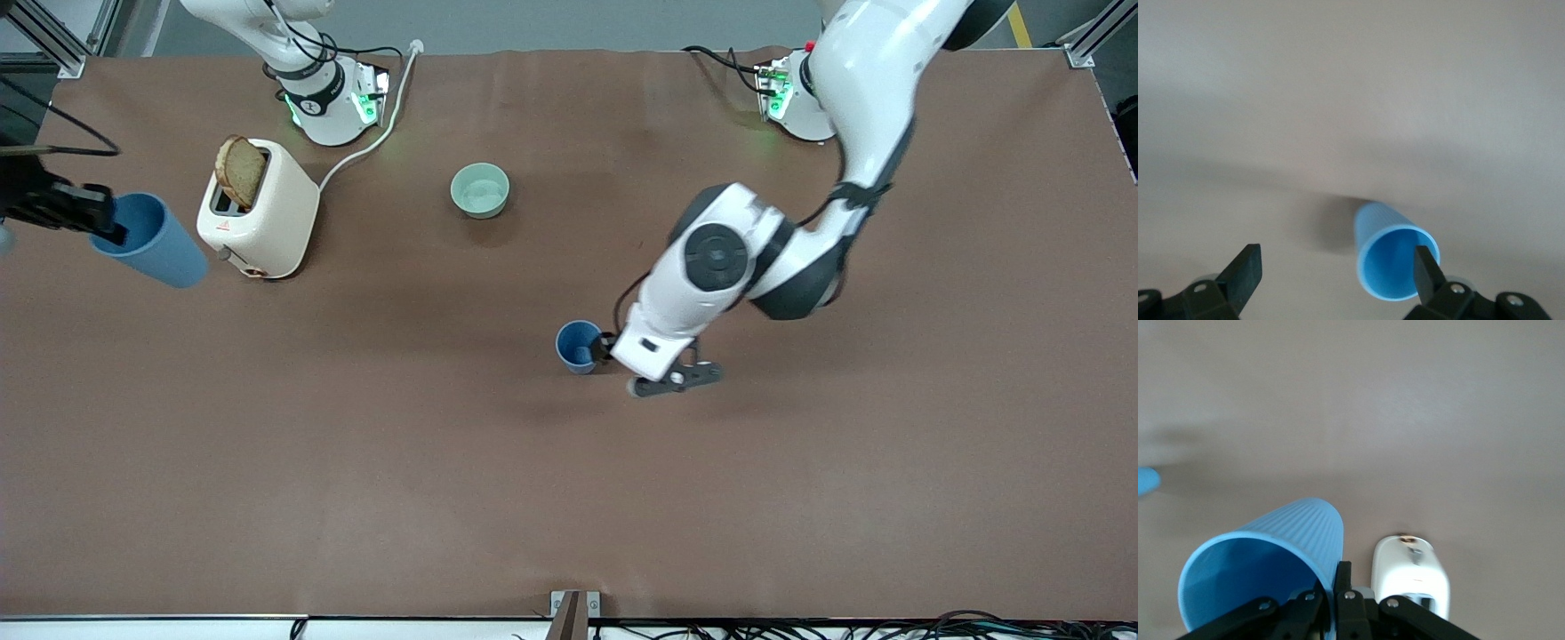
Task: Stack blue cups with both arms
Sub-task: 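Open and withdraw the left gripper while the right gripper carries its cup, then lower the held blue cup into the standing cup with the right gripper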
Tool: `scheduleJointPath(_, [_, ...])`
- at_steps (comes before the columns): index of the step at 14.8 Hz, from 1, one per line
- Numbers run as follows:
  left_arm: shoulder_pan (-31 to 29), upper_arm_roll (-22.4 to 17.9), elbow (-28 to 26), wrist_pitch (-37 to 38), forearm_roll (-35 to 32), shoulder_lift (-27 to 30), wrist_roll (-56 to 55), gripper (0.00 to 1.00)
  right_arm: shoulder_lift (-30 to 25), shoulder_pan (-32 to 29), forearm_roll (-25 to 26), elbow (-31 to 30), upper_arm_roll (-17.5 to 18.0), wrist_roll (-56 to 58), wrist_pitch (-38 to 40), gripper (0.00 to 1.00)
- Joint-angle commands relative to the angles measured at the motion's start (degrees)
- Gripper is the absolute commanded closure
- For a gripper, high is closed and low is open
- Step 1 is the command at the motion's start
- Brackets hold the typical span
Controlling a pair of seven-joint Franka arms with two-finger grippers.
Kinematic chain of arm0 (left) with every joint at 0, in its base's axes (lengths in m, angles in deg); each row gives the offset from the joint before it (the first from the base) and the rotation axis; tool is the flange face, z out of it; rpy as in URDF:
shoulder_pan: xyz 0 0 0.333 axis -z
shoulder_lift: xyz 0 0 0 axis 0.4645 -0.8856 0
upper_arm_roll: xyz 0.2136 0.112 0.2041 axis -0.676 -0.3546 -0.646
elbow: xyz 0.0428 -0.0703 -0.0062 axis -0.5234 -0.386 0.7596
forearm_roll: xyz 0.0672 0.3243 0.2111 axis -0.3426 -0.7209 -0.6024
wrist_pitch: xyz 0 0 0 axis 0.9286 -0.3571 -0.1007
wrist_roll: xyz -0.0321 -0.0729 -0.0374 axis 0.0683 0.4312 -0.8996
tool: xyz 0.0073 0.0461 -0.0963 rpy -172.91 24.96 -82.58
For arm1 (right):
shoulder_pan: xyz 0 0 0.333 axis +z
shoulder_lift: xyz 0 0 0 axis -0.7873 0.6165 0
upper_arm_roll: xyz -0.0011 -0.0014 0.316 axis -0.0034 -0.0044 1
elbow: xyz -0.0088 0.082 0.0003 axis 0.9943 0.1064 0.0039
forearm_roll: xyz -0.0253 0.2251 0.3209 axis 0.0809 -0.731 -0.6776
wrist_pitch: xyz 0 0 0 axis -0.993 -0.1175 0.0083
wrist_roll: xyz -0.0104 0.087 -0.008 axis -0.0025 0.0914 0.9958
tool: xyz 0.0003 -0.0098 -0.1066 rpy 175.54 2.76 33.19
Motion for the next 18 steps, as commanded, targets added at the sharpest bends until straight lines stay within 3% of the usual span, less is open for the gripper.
scheduleJointPath(1, [-3.87, 0.11, 2.44, 9.55, -0.69, 5.73, 4.05, 0.0, 1.57, 8.0, -0.22, 0.22, -0.33, -10.85, -3.6, 0.96])
scheduleJointPath(7, [-16.52, 0.1, 2.89, 13.01, -0.86, 13.29, 23.36, 0.0, 12.1, 24.01, -0.13, 0.83, -0.33, -36.08, -15.55, 0.97])
scheduleJointPath(10, [-20.22, 0.02, 2.8, 13.18, -0.95, 15.4, 29.72, 0.0, 17.65, 28.24, -1.26, 0.83, -0.33, -40.85, -22.22, 0.99])
scheduleJointPath(13, [-22.86, 0.02, 2.72, 15.63, -0.95, 17.95, 31.4, 0.0, 22.48, 31.75, -6.45, 0.83, -0.33, -41.21, -29.78, 0.99])
scheduleJointPath(18, [-26.55, 0.1, 2.45, 21.87, -0.86, 23.92, 34.73, 0.0, 28.9, 38.34, -7.78, 0.83, -0.33, -46.48, -38.15, 1.0])
